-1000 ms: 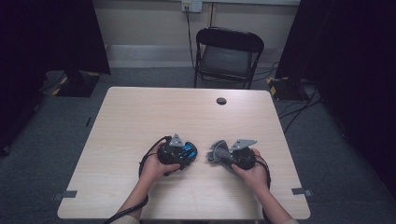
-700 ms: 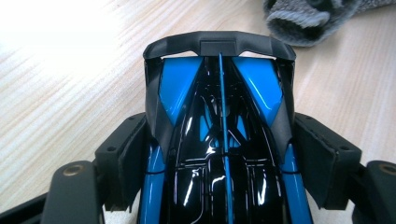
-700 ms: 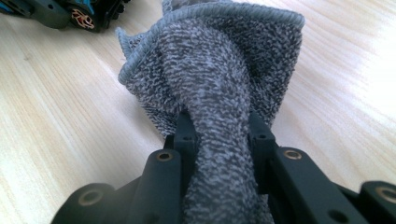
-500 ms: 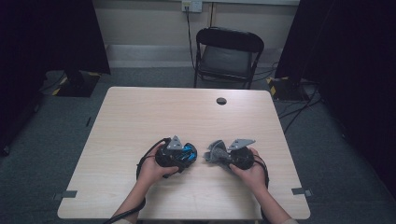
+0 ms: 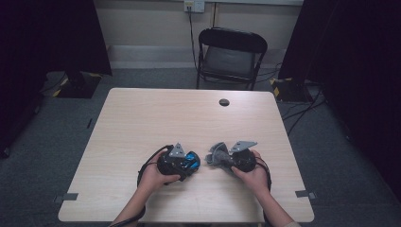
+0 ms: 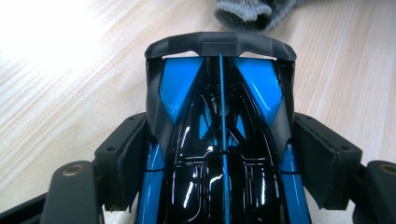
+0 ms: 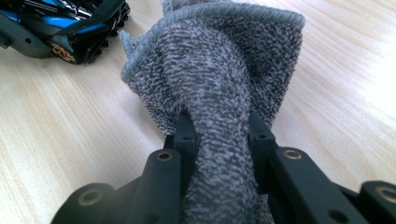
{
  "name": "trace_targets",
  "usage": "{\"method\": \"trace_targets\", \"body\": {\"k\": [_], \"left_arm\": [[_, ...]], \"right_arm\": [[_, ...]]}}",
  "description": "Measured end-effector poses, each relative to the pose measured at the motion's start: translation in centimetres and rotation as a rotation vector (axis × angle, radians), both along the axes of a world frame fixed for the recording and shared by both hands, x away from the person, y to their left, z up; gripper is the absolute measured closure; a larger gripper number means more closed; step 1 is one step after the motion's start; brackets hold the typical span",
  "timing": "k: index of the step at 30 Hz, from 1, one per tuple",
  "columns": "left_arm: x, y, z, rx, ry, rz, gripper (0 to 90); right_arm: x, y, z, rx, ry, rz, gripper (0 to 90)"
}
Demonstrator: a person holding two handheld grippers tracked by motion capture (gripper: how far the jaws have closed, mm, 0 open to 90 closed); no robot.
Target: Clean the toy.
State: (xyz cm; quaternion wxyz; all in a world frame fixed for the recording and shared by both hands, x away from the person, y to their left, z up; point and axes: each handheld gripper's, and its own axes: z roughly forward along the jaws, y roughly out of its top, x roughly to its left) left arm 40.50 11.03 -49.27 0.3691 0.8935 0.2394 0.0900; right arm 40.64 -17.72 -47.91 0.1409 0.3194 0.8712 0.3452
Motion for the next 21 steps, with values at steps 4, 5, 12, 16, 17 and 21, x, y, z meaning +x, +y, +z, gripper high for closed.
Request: {"method": "trace_targets", "body": {"k": [4, 5, 12, 16, 17, 21], "left_arm": [[0.22, -0.25, 0.04, -0.002, 0.006, 0.013, 21.0], [0.27, -0.38, 0.02, -0.004, 0.001, 0.021, 18.5], [0.32, -0.87, -0.34, -0.002, -0.003, 0.017, 15.4], [0.26, -0.77, -0.14, -0.003, -0.008, 0.004, 24.9], [0.27, -0.75, -0.13, 0.0, -0.008, 0.003, 25.0], [0.2, -0.88, -0.04, 0.004, -0.001, 0.016, 25.4]], "right_arm": [[0.03, 0.03, -0.02, -0.001, 0.002, 0.0, 71.8], [0.04, 0.04, -0.02, -0.001, 0.002, 0.002, 71.8], [-0.01, 0.05, -0.12, -0.002, -0.002, 0.003, 71.7], [-0.02, 0.08, -0.14, -0.002, -0.001, 0.001, 71.7], [-0.03, 0.09, -0.16, -0.002, -0.002, 0.001, 71.7], [-0.04, 0.07, -0.19, 0.001, -0.003, 0.001, 71.7]]}}
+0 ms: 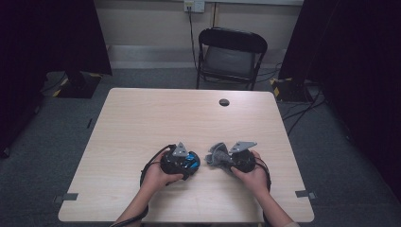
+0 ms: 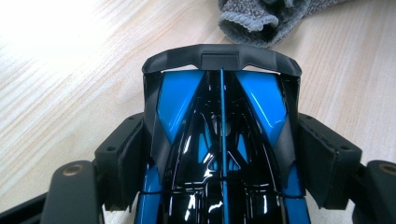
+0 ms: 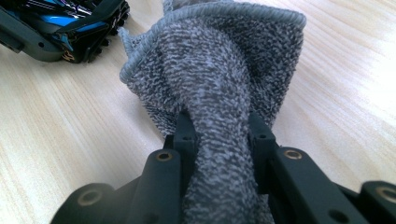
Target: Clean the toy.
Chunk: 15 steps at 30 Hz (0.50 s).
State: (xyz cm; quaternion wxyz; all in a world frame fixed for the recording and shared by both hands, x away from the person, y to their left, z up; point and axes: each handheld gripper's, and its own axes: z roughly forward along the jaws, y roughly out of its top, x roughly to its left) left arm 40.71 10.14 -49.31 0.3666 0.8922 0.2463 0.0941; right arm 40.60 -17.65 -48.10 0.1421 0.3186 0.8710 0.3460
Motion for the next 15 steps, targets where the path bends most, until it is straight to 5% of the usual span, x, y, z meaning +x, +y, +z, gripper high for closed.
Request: {"method": "trace_targets", "body": {"k": [15], "left_arm": [[-0.4, 0.7, 1.6, -0.07, -0.014, -0.008, 25.6]], "right_arm": [[-0.1, 0.0, 0.4, 0.008, -0.006, -0.006, 71.8]]}}
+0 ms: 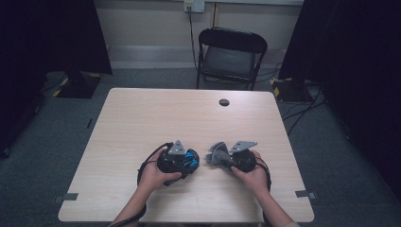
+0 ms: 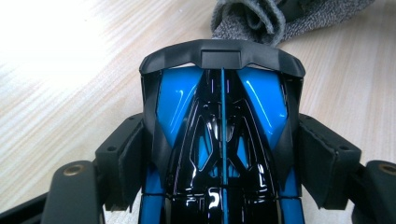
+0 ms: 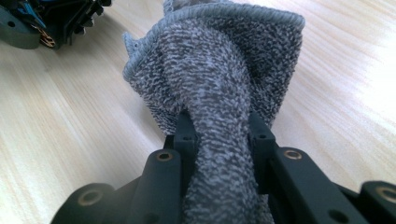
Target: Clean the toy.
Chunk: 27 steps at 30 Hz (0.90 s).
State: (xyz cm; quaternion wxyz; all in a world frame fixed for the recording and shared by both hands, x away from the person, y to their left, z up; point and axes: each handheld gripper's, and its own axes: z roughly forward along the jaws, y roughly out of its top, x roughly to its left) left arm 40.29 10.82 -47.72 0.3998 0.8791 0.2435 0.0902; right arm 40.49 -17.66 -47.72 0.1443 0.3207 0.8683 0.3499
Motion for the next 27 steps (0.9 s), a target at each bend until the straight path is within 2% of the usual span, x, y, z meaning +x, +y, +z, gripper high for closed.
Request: {"method": "trace_targets", "body": {"k": [9, 13, 17, 20, 23, 27], "left_arm": [[-0.3, -0.2, 1.1, -0.034, -0.022, -0.017, 25.6], [-0.4, -0.6, 1.3, -0.041, -0.027, -0.03, 25.6], [-0.4, -1.1, 1.4, -0.044, -0.034, -0.043, 25.6], [-0.4, -1.4, 1.5, -0.044, -0.039, -0.051, 25.6], [-0.3, -1.4, 1.6, -0.051, -0.04, -0.042, 25.6], [-0.2, -0.9, 1.6, -0.061, -0.039, -0.024, 25.6]], "right_arm": [[0.1, 0.0, 1.7, 0.04, -0.027, 0.002, 72.1], [0.4, 0.4, 2.8, 0.068, -0.043, -0.001, 72.0], [0.8, 1.2, 3.3, 0.096, -0.039, 0.0, 72.0], [0.9, 2.5, 3.2, 0.094, -0.037, 0.024, 72.0], [0.7, 3.8, 3.0, 0.083, -0.035, 0.073, 72.0], [0.2, 3.9, 3.0, 0.094, -0.035, 0.109, 72.1]]}}
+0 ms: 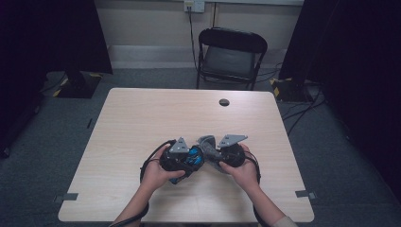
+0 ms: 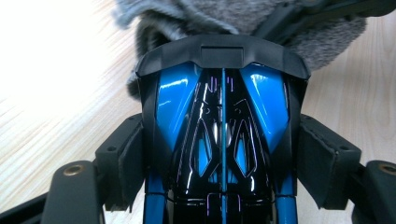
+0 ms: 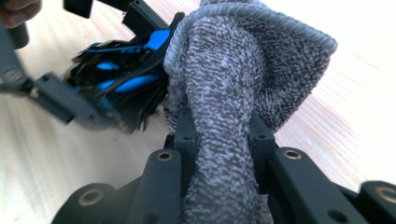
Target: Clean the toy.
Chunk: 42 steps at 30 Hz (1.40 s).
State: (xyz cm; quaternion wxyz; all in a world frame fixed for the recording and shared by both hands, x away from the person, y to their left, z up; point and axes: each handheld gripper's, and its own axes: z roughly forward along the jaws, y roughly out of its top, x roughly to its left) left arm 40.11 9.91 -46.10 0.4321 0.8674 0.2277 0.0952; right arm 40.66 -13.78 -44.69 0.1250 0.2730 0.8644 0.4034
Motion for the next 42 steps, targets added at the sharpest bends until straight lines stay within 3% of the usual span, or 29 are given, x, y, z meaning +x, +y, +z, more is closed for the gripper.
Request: {"method": "trace_targets", "body": {"k": [9, 21, 36, 42], "left_arm": [[0.0, 0.1, 0.2, -0.001, 0.009, 0.01, 25.6], [0.0, 0.4, 1.9, -0.05, 0.002, 0.003, 25.5], [-0.1, 0.8, 2.6, -0.064, 0.002, -0.003, 25.5], [0.1, 0.7, 2.7, -0.049, 0.006, 0.014, 25.5]], "right_arm": [[-1.3, -1.3, 0.0, 0.019, 0.002, 0.045, 72.1], [-0.6, -2.7, 0.5, 0.033, -0.005, -0.02, 72.1], [0.3, -0.9, 3.8, 0.075, -0.063, -0.019, 72.1], [0.1, 0.0, 3.6, 0.065, -0.053, 0.023, 72.1]]}}
